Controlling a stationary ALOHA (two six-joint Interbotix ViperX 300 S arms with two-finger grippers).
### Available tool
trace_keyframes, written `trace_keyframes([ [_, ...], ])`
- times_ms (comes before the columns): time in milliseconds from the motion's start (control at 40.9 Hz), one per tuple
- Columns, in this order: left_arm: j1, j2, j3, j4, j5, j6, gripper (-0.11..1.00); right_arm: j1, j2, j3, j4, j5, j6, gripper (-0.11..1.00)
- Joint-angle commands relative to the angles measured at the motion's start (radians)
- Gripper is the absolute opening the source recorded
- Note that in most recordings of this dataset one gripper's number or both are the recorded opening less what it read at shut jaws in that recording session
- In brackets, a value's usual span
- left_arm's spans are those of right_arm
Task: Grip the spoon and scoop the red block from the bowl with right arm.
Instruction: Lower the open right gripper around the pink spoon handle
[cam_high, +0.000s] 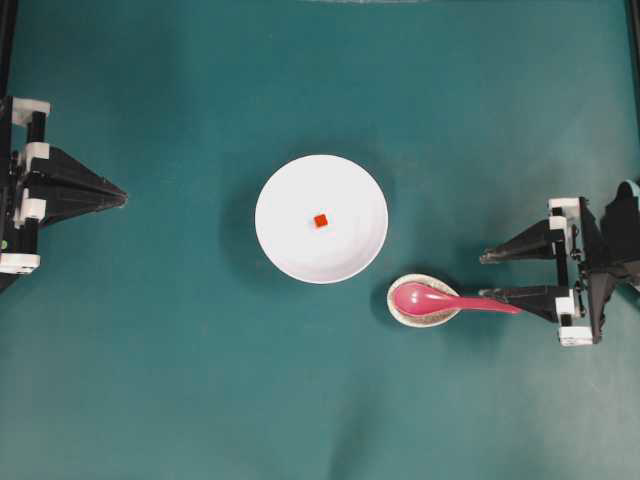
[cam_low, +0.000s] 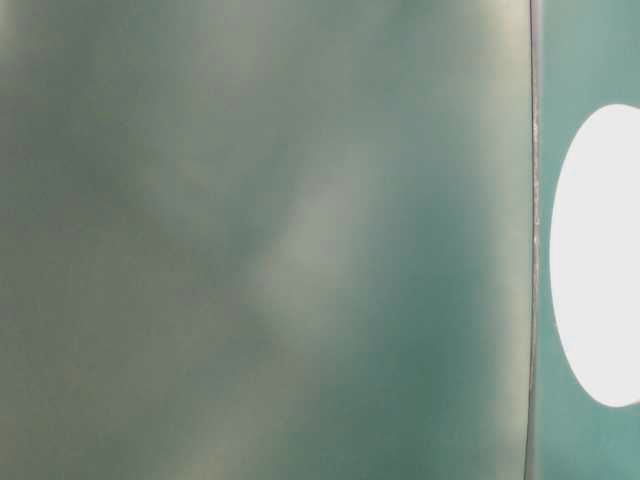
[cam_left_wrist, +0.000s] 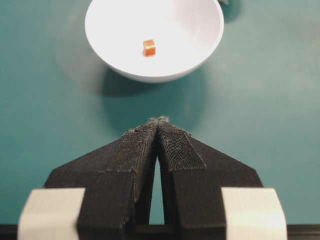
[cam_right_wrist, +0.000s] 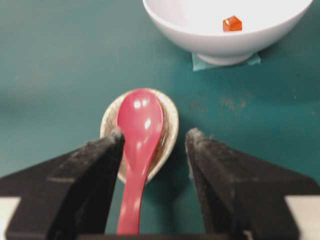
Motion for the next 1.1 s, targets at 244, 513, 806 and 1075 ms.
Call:
trace_keyframes([
  [244, 0.003, 0.008, -0.005, 0.002, -0.002, 0.002, 0.00, 0.058, 0.061, -0.021, 0.006, -0.012, 0.055, 0.58],
  [513, 0.003, 0.008, -0.005, 0.003, -0.002, 0.002, 0.00, 0.095, 0.160, -0.043, 0.038, -0.021, 0.060, 0.58],
  [806, 0.003, 0.008, -0.005, 0.002, 0.002, 0.002, 0.00, 0.127, 0.218, -0.034, 0.052, -0.072, 0.080, 0.58],
  [1075, 0.003, 0.008, -0.005, 0.002, 0.009, 0.002, 0.00, 0.140, 0.272, -0.038, 0.052, -0.098, 0.080, 0.58],
])
